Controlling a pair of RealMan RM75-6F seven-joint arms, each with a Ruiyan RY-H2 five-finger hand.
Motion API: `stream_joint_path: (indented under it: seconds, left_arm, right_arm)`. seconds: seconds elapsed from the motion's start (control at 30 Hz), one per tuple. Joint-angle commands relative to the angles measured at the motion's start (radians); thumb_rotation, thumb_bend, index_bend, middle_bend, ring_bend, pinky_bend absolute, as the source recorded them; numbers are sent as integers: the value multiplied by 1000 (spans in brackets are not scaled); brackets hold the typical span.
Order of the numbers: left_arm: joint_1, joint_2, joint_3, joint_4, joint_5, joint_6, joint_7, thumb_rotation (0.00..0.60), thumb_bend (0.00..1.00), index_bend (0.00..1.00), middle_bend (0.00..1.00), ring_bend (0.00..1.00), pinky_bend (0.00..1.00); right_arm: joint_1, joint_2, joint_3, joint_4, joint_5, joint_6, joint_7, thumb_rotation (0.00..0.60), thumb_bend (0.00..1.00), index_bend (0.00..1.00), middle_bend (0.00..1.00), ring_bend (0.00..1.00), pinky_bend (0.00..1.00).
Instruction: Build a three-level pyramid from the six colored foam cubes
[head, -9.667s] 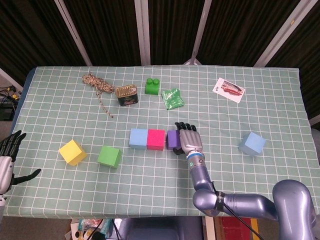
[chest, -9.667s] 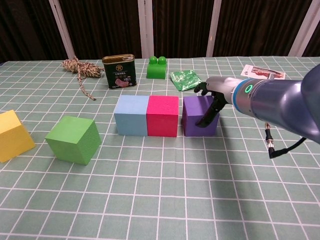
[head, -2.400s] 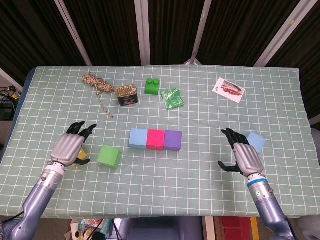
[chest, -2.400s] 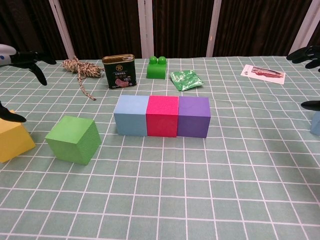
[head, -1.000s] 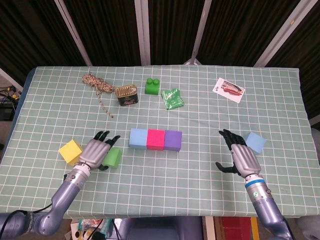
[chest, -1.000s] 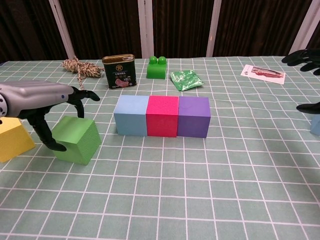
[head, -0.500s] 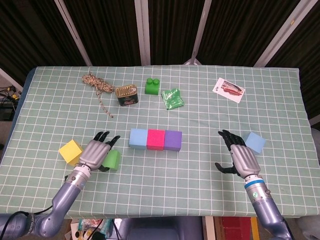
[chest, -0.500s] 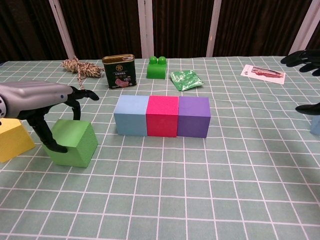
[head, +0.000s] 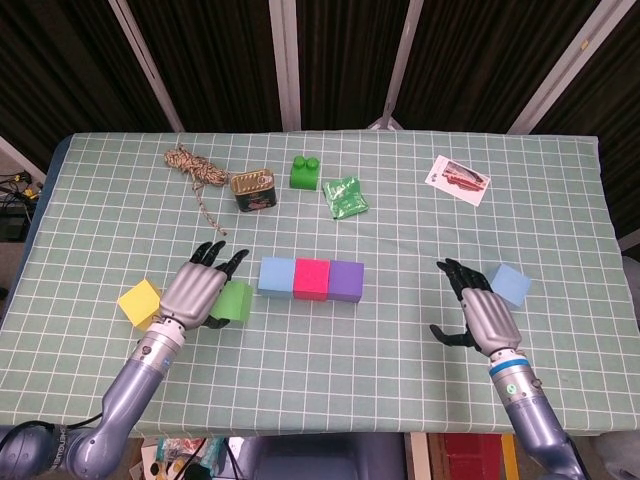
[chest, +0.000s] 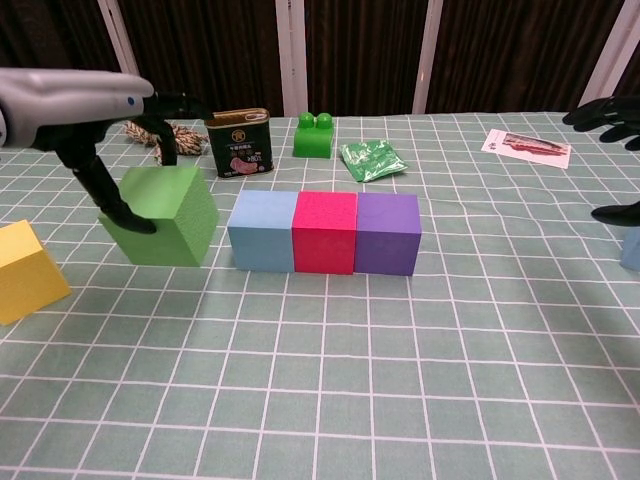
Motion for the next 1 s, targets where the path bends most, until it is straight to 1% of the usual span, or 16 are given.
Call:
stream_joint_path:
  seconds: [0.03, 0.17, 0.4, 0.53, 0.6, 0.77, 1.0]
  left_arm:
    - [-36, 13, -37, -21, -46, 14, 32, 600, 247, 67, 415, 19, 72]
    - [-86, 9, -81, -14, -111, 11, 58, 600, 277, 68, 415, 19, 72]
    - [-194, -45, -160, 39, -247, -6, 85, 600, 298, 68, 415, 19, 72]
    - [-272, -86, -207, 85, -368, -5, 118, 600, 307, 68, 414, 20, 72]
    - [-320, -109, -239, 109, -450, 1, 137, 600, 311, 68, 414, 20, 72]
    - [-405, -145, -283, 167, -560, 5, 179, 600, 312, 68, 414, 19, 72]
    - [-521, -197, -329, 265, -705, 16, 235, 600, 312, 68, 414, 20, 72]
  right_arm:
    - [0, 5, 4, 1, 6, -5, 8, 600, 313, 0, 0, 0, 0]
    - [2, 13, 13, 4, 18, -15, 23, 600, 313, 0, 0, 0, 0]
    - [5, 18, 25, 19, 28, -16, 34, 600, 313, 0, 0, 0, 0]
    - [7, 17, 32, 28, 35, -16, 38, 600, 313, 0, 0, 0, 0]
    - [9, 18, 35, 31, 40, -22, 46, 600, 313, 0, 0, 0, 0]
    - [10, 22, 40, 34, 51, -35, 62, 600, 313, 0, 0, 0, 0]
    - [11, 34, 52, 36, 65, -51, 90, 600, 313, 0, 0, 0, 0]
